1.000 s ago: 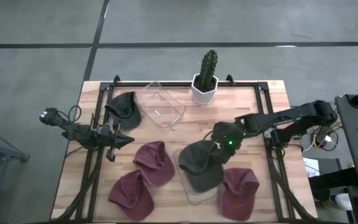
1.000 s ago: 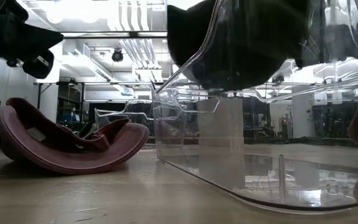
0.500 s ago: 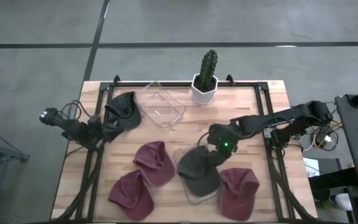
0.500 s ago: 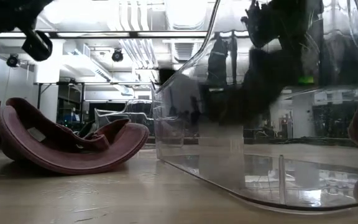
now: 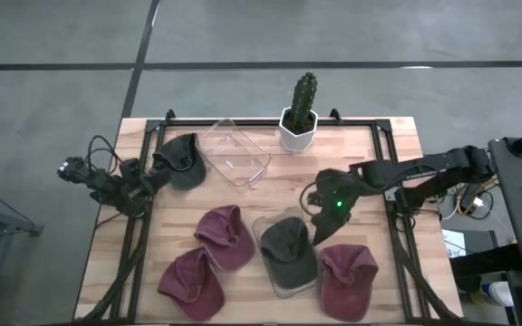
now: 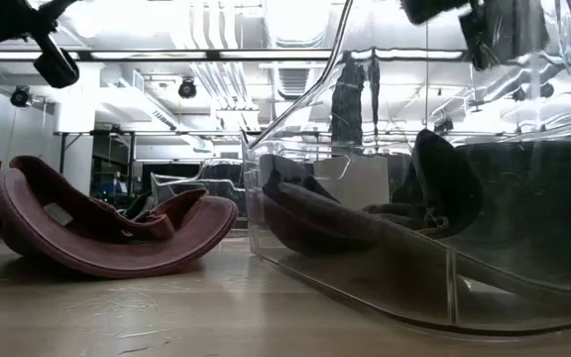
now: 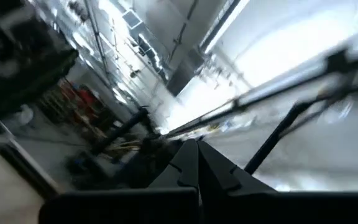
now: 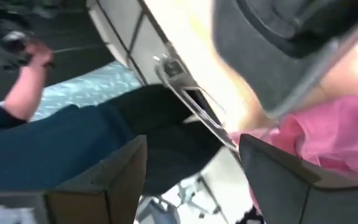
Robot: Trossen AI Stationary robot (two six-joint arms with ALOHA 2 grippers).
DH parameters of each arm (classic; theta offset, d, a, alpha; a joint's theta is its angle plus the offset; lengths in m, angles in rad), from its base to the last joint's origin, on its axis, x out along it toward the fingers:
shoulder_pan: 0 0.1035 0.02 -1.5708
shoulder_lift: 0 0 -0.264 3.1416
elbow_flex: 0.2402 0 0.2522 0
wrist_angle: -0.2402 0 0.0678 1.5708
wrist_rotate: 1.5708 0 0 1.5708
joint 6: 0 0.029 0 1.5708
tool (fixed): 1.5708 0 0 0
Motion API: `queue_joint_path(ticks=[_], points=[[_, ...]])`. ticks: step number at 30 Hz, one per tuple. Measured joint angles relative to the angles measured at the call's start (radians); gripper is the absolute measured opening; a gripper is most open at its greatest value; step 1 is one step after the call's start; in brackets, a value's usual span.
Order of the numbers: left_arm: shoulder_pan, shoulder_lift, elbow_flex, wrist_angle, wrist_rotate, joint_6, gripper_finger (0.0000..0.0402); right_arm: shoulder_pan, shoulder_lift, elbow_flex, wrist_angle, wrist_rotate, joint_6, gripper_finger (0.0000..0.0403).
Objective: Pick & Place hat
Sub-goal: Put the black cap into the bottom transparent bin
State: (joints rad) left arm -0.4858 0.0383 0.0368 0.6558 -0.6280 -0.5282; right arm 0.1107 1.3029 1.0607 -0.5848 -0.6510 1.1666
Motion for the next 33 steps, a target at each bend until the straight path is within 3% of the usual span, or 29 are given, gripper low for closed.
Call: queue_joint_path(ticks=[2, 6, 11, 15, 20, 23, 26, 33], points=[[0.001, 0.0, 0.0, 0.002, -0.03, -0.112, 0.0, -0.012, -0.018, 0.006, -0.004, 0.045, -0.014, 0.0249], [0.002, 0.003, 0.0, -0.073, -0.223, -0.311, 0.0, -0.039, -0.045, 0.011, -0.003, 0.101, -0.022, 0.0242], [0.001, 0.042, 0.008, -0.182, -0.268, -0.472, 0.0024, -0.074, -0.045, 0.01, -0.003, 0.106, -0.056, 0.0234], [0.002, 0.1, 0.056, -0.186, -0.292, -0.455, 0.0083, -0.089, -0.041, 0.009, -0.004, 0.108, -0.073, 0.023], [0.001, 0.183, 0.173, -0.216, -0.444, -0.343, 0.0162, -0.099, -0.038, 0.007, -0.005, 0.106, -0.074, 0.023], [0.001, 0.219, 0.252, -0.401, -0.582, -0.325, 0.0189, -0.099, -0.038, 0.007, -0.005, 0.105, -0.074, 0.0227], [0.002, 0.246, 0.328, -0.659, -0.663, -0.433, 0.0198, -0.099, -0.038, 0.006, -0.004, 0.105, -0.075, 0.0226], [0.007, 0.357, 0.48, -1.149, -0.616, -0.712, 0.0199, -0.099, -0.038, 0.006, -0.006, 0.129, -0.08, 0.0226]])
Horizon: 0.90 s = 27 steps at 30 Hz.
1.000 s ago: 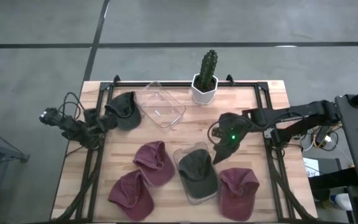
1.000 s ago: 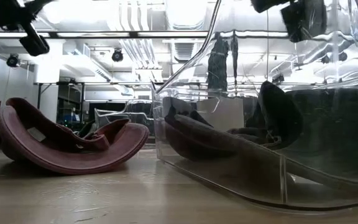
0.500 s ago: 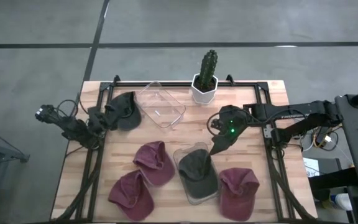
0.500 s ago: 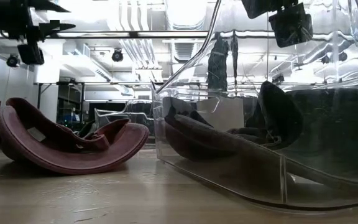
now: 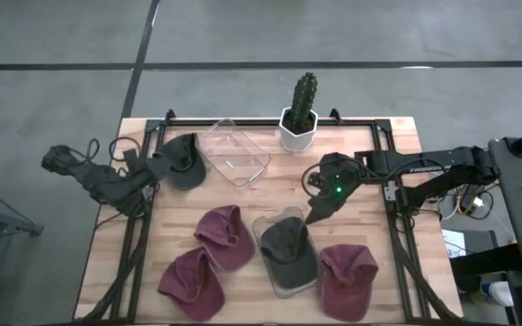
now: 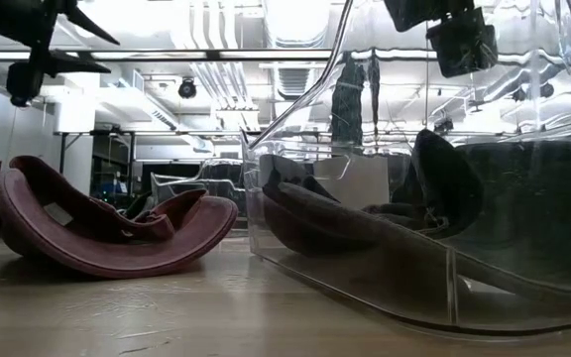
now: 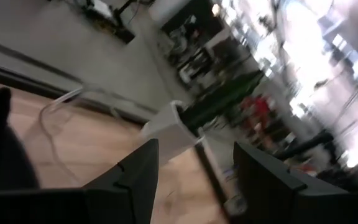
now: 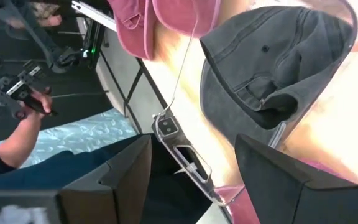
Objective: Pick & Place hat
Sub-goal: Put the black cap into the bottom transparent bin
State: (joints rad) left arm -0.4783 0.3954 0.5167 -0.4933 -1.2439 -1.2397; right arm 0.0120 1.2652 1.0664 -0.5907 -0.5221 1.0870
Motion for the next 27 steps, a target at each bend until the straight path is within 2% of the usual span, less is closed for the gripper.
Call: queue_joint_path(ticks=[5, 7, 10, 12, 14, 18, 23, 27], points=[[0.056, 0.092, 0.16, -0.378, 0.182, -0.216, 0.0199, 0.0, 0.0, 0.0, -0.004, 0.006, -0.013, 0.0226], [0.09, 0.137, 0.221, -0.576, 0.317, -0.356, 0.0199, 0.0, 0.0, -0.001, -0.004, 0.007, -0.014, 0.0226], [0.146, 0.19, 0.277, -0.857, 0.582, -0.693, 0.0199, 0.0, 0.0, -0.002, -0.005, 0.011, -0.016, 0.0226], [0.168, 0.209, 0.283, -0.944, 0.697, -0.781, 0.0199, 0.0, 0.0, -0.002, -0.004, 0.028, -0.022, 0.0226], [0.174, 0.216, 0.271, -0.944, 0.707, -0.782, 0.0199, 0.0, 0.0, -0.002, -0.004, 0.046, -0.032, 0.0226], [0.177, 0.218, 0.23, -0.883, 0.629, -0.778, 0.0199, 0.0, 0.0, -0.003, -0.004, 0.081, -0.044, 0.0226], [0.186, 0.231, 0.205, -0.885, 0.65, -0.766, 0.0199, 0.0, 0.0, -0.003, -0.004, 0.082, -0.044, 0.0226], [0.213, 0.278, 0.205, -0.877, 0.623, -0.784, 0.0199, 0.0, 0.0, -0.003, -0.003, 0.109, -0.045, 0.0226]])
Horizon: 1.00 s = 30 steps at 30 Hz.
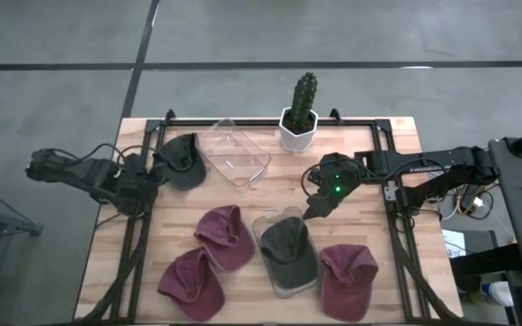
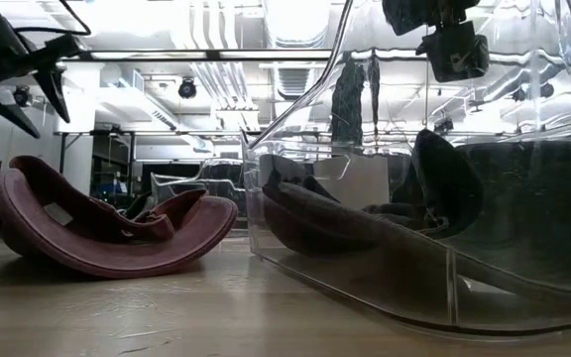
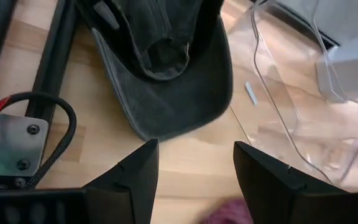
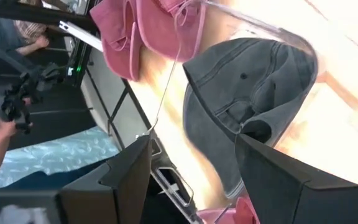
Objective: Pick & Place hat
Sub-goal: Put the black cap into the bottom transparent bin
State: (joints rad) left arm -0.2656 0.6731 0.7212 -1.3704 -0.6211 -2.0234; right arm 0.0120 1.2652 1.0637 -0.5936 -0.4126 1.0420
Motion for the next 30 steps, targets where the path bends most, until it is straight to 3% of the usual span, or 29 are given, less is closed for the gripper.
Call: queue_joint_path(ticks=[5, 15, 25, 30], points=[[0.033, 0.086, -0.006, 0.181, 0.001, 0.073, 0.0199, 0.001, 0.0, 0.0, 0.0, 0.005, -0.002, 0.0226], [0.173, 0.229, -0.009, 0.149, 0.125, 0.127, 0.0199, 0.001, 0.0, 0.0, 0.001, 0.016, -0.013, 0.0226], [0.261, 0.337, -0.008, 0.385, 0.086, 0.133, 0.0199, 0.0, 0.0, 0.002, 0.001, 0.016, -0.115, 0.0226], [0.282, 0.387, -0.009, 0.364, 0.087, 0.117, 0.0199, 0.0, 0.0, 0.003, 0.003, 0.021, -0.16, 0.0226]])
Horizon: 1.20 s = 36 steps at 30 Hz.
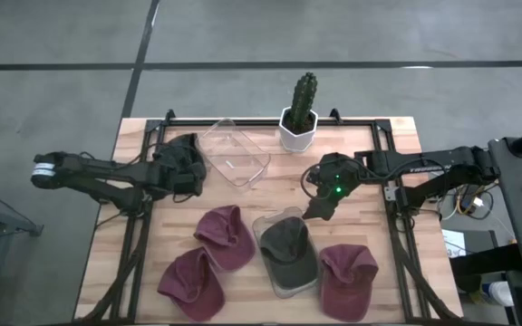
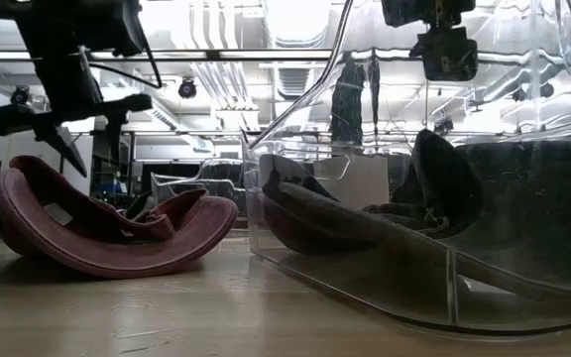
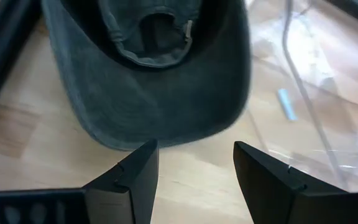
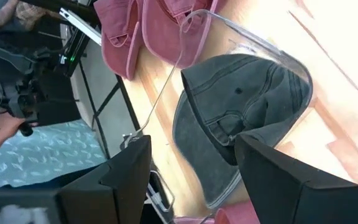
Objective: Pick & Place hat
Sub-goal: Put the black cap into the bottom transparent bin
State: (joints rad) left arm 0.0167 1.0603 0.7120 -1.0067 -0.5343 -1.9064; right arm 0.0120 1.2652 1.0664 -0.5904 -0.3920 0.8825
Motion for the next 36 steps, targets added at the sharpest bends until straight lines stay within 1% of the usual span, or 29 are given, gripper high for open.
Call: queue_joint_path(ticks=[2, 4, 8, 11, 15, 17, 22, 26, 30, 33, 36], points=[[0.016, 0.012, -0.002, -0.016, -0.002, -0.024, 0.0199, 0.0, 0.0, 0.0, 0.003, 0.002, -0.014, 0.0226], [0.041, 0.026, -0.014, 0.002, -0.001, -0.059, 0.0199, 0.001, 0.0, 0.0, 0.003, 0.005, -0.022, 0.0226], [0.076, 0.04, -0.034, 0.012, 0.003, -0.066, 0.0199, 0.0, 0.0, 0.0, 0.006, 0.038, -0.035, 0.0226], [0.094, 0.045, -0.066, 0.007, 0.054, -0.088, 0.0199, 0.0, 0.0, 0.001, 0.007, 0.055, -0.052, 0.0226], [0.103, 0.058, -0.106, 0.006, 0.134, -0.187, 0.0199, 0.001, 0.0, 0.001, 0.006, 0.055, -0.056, 0.0226], [0.103, 0.06, -0.112, 0.007, 0.154, -0.229, 0.0199, 0.0, 0.0, 0.001, 0.006, 0.055, -0.057, 0.0226], [0.107, 0.066, -0.117, 0.002, 0.145, -0.244, 0.0199, 0.0, 0.0, 0.001, 0.007, 0.055, -0.062, 0.0226], [0.112, 0.076, -0.15, 0.009, 0.149, -0.252, 0.0199, 0.0, 0.0, 0.001, 0.012, 0.055, -0.066, 0.0226], [0.117, 0.075, -0.186, 0.084, 0.125, -0.252, 0.0199, 0.0, 0.0, 0.002, 0.032, 0.055, -0.066, 0.0226], [0.123, 0.075, -0.216, 0.156, 0.086, -0.246, 0.0199, 0.0, 0.0, 0.002, 0.049, 0.055, -0.066, 0.0226], [0.128, 0.074, -0.238, 0.204, 0.083, -0.241, 0.0198, 0.0, 0.0, 0.002, 0.054, 0.054, -0.066, 0.0226]])
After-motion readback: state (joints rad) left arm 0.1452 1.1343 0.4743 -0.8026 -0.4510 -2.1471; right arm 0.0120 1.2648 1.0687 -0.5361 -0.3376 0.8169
